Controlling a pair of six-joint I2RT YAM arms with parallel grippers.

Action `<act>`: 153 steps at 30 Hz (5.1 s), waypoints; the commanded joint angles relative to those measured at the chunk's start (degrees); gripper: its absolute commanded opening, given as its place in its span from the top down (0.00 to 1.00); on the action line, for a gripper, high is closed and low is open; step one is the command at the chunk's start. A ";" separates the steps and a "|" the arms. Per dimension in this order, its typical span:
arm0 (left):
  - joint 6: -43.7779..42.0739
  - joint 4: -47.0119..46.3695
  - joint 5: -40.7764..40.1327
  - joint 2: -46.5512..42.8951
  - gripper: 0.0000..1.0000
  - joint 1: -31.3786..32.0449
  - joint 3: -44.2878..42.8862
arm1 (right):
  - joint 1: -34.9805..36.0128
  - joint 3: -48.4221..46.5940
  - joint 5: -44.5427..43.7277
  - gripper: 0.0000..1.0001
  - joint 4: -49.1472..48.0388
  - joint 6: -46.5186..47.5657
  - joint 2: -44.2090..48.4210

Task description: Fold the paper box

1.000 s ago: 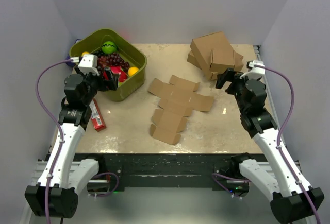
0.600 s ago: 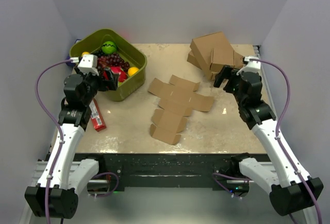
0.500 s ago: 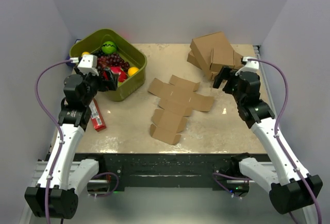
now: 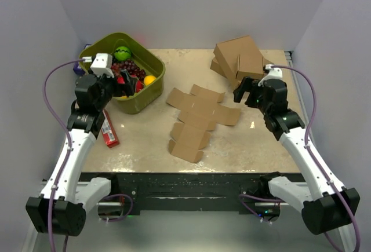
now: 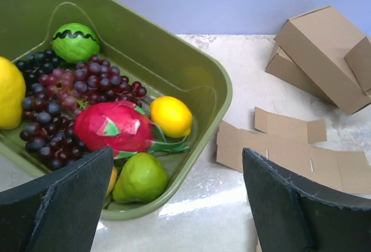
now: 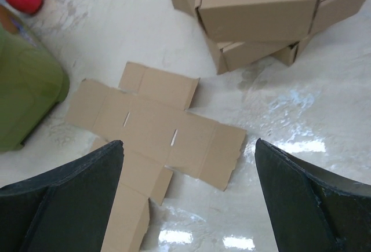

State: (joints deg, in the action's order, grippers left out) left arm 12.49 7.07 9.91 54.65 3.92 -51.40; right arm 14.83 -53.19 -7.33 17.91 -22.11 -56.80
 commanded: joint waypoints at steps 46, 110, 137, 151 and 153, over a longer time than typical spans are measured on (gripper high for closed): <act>2.98 -9.00 12.49 13.55 0.04 14.18 -5.03 | -9.56 18.74 19.46 0.64 -31.44 -11.20 -30.21; 23.98 -39.59 50.64 8.63 0.00 -9.72 2.79 | -9.56 -11.85 66.40 1.00 -29.07 -21.49 6.26; 27.59 -48.29 55.66 13.90 0.32 -4.45 5.17 | -9.56 -10.88 66.57 1.00 -29.87 -21.23 5.99; 23.82 -44.79 52.41 13.90 1.00 -0.59 5.43 | -9.56 -8.16 55.60 1.00 -17.31 -11.22 6.52; 18.73 -38.56 48.99 13.47 1.00 0.64 4.91 | -9.56 -7.55 48.69 0.92 -12.32 -9.63 6.61</act>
State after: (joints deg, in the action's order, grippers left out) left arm 38.92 -37.89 63.48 68.79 2.85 -45.74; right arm 5.50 -61.87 53.06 -3.09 -36.84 -50.94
